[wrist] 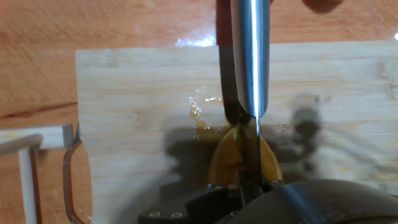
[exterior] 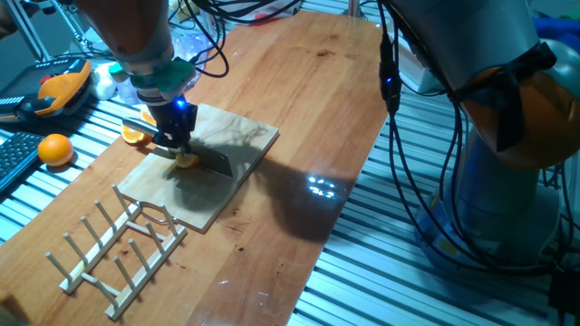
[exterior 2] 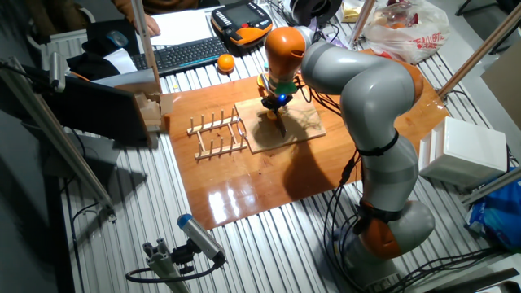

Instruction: Chop the orange

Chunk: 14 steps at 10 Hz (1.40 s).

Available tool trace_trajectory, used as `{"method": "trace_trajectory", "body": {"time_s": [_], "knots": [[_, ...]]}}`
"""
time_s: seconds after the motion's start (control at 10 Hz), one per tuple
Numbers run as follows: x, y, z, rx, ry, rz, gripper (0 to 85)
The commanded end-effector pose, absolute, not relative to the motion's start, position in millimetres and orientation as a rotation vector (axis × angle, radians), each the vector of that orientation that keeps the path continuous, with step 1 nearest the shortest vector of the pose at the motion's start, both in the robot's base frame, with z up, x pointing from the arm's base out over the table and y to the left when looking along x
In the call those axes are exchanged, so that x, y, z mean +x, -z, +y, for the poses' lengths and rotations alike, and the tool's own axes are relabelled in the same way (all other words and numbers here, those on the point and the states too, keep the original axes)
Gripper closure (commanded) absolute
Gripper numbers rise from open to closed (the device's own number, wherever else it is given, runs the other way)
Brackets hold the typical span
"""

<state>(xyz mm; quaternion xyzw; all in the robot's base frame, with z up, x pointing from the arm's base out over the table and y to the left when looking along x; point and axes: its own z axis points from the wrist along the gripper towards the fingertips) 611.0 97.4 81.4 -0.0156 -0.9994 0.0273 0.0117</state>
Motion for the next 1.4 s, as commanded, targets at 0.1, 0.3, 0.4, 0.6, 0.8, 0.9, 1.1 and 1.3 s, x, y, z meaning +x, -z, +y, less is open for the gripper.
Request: {"method": "trace_trajectory", "body": {"time_s": [0.1, 0.3, 0.4, 0.6, 0.8, 0.9, 1.1, 1.3], "knots": [[617, -86, 98, -0.041, -0.079, -3.126, 85.0], [622, -85, 101, -0.041, -0.077, -3.126, 85.0], [624, -85, 99, -0.036, -0.072, -3.126, 85.0], [627, -81, 99, -0.031, -0.067, -3.128, 85.0], [629, -77, 99, -0.031, -0.058, -3.129, 85.0], [630, -76, 99, -0.031, -0.058, -3.133, 85.0], [629, -80, 99, -0.028, -0.060, -3.131, 85.0], [625, -90, 98, -0.021, -0.058, -3.117, 85.0]]}}
